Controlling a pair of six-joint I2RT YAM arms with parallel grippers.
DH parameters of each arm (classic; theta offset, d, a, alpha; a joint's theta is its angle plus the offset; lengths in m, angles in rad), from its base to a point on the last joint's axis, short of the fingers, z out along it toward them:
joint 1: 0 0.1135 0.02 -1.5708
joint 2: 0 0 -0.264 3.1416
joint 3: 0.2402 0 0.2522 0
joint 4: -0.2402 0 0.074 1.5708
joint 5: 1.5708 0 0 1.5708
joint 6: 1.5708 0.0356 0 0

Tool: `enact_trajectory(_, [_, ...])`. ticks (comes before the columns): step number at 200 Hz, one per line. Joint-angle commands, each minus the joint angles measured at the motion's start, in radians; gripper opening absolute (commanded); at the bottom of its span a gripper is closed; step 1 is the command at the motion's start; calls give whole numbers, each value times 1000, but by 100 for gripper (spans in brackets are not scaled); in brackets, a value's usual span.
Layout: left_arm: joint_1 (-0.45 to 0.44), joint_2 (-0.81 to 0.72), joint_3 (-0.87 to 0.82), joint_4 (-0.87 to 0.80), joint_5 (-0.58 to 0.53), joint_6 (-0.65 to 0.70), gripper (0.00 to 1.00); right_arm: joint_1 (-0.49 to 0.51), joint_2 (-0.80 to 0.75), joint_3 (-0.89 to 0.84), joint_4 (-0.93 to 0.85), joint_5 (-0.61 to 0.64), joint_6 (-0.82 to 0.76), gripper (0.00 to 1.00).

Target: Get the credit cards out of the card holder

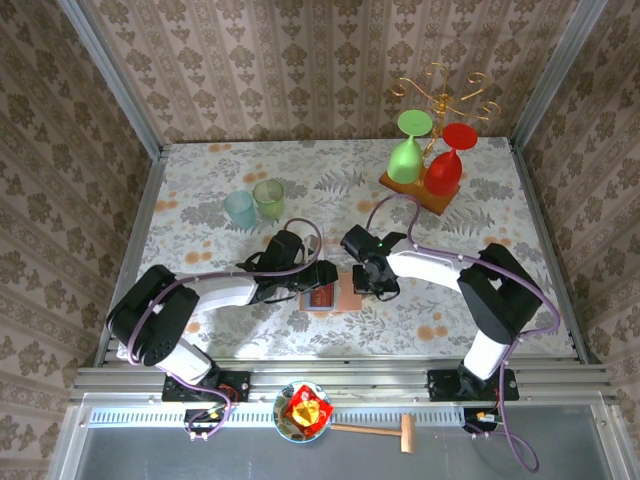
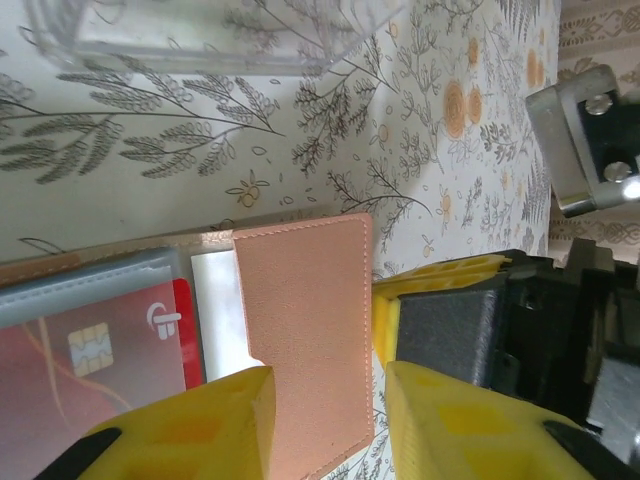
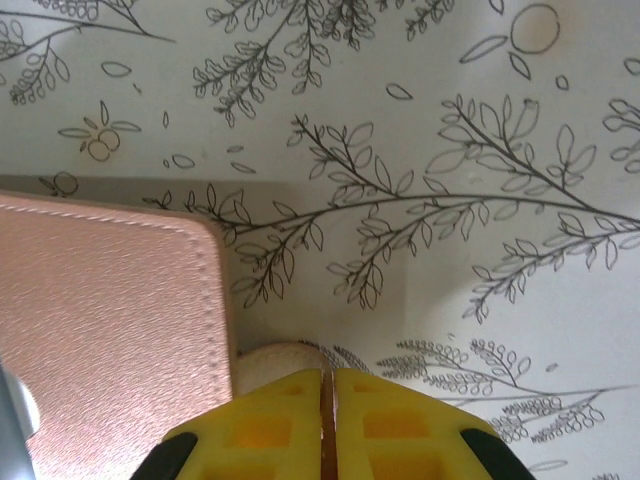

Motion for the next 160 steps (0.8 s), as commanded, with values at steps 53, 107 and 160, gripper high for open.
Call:
enact_trajectory(53, [53, -98, -72, -61, -13, 31, 34, 4, -44, 36, -91, 12, -20, 23])
enact_trajectory(107, [68, -122, -101, -87, -21, 48, 34, 23, -143, 78, -195, 40, -7, 31])
enact_trajectory(160, [68, -135, -107, -130, -44, 62, 35, 60, -215, 154, -224, 38, 11, 33])
